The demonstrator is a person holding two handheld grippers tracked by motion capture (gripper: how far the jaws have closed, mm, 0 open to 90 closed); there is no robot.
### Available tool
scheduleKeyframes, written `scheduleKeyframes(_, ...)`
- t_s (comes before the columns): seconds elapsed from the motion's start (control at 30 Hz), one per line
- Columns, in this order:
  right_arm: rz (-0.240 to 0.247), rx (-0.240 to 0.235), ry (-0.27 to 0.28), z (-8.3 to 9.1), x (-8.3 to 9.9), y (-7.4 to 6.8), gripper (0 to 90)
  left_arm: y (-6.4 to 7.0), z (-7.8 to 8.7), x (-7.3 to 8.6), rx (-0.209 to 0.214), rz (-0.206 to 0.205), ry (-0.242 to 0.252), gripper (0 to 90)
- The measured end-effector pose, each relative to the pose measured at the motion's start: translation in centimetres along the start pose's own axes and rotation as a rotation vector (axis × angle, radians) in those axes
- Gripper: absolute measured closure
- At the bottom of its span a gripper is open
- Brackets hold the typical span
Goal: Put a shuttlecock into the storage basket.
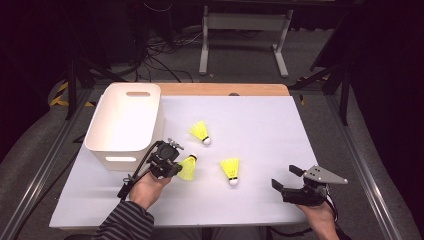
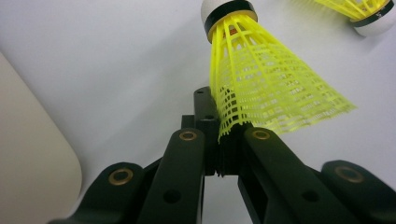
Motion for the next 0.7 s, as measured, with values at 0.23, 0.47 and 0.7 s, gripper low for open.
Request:
scheduleKeyframes(0.23,-0.002,0.005,0.003,0.0,0.0,0.2,12.7,0.2,0.9,-0.2,-0.001,-0.003,0.013,89.5)
scheduleKeyframes(0.47,0.000,0.009,0.009,0.0,-0.1,0.3,12.9,0.0,1.6,-0.3,0.008,0.003,0.021,89.6)
scheduleKeyframes(0.7,0.005,0.014,0.006,0.0,-0.1,0.4,12.9,0.0,2.3,-0.4,0.017,0.003,0.025,89.6)
Point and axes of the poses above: each handheld gripper's, and its own axes: z roughly backward along the jaws, x roughly out of its underside, y roughly to its right, the point moved 9 cm from there along -z, roughly forward along the jaws, and after that the axes turned 1 degree about -y, right-handed, at the moved point
